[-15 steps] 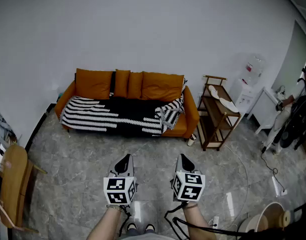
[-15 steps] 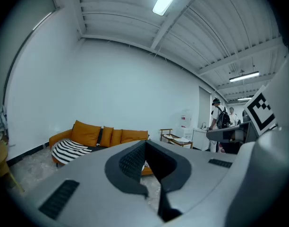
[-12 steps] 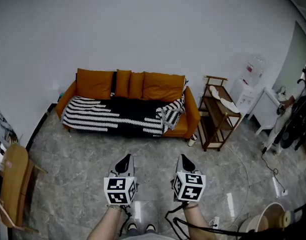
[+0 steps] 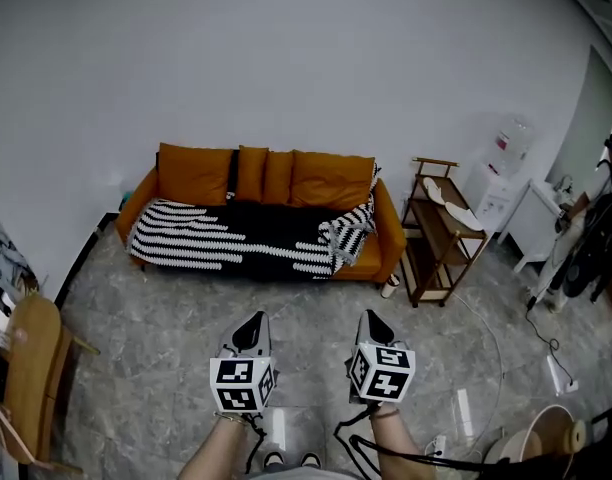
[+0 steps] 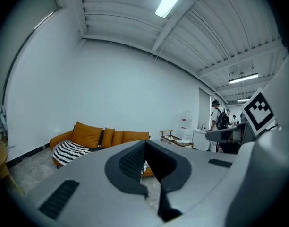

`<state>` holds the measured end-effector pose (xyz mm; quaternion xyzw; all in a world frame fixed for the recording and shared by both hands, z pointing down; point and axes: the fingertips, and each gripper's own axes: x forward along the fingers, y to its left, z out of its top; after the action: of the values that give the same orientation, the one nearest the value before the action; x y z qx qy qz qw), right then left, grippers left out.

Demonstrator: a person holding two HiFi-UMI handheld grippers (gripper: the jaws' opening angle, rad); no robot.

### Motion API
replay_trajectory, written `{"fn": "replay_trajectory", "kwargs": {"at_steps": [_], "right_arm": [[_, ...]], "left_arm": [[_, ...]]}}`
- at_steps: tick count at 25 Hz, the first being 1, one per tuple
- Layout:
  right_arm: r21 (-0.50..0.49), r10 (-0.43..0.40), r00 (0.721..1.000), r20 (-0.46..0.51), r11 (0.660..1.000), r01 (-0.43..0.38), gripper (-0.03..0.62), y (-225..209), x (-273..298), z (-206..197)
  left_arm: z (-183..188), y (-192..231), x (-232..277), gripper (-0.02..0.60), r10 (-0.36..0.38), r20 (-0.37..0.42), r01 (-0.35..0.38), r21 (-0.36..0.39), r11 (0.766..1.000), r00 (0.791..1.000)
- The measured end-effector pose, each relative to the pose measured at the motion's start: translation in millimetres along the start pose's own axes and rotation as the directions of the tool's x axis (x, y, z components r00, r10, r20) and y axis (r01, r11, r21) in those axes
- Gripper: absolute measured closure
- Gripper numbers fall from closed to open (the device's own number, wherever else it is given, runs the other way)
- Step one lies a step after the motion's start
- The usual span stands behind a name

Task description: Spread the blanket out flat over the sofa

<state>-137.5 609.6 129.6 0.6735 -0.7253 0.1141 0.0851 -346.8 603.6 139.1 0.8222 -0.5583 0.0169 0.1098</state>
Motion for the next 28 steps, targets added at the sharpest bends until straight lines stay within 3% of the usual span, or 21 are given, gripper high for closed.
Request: {"fn": "replay_trajectory", "kwargs": {"at_steps": [13,21,28], "right_arm": [[0.049,-0.111,0.992,-0.06,0.992,0.114,0.589,-11,11,-22],[0.051,-0.117,0.99,-0.083,0.991,0.122,0.589,-30,48,-22],[0.068,-0.1,0.993,-0.067,0.992,0.105,0.589,-51,107,2]], "left_arm": [[-12,22,28,0.58,-0.058,-0.043,0.058,-0.005,0.998,0.997],[-16,23,72,0.58,-0.066,-0.061,0.066,-0.004,0.998,0.996],[5,32,130,0.58,-0.044,-0.048,0.045,0.018,0.999,0.998]]}}
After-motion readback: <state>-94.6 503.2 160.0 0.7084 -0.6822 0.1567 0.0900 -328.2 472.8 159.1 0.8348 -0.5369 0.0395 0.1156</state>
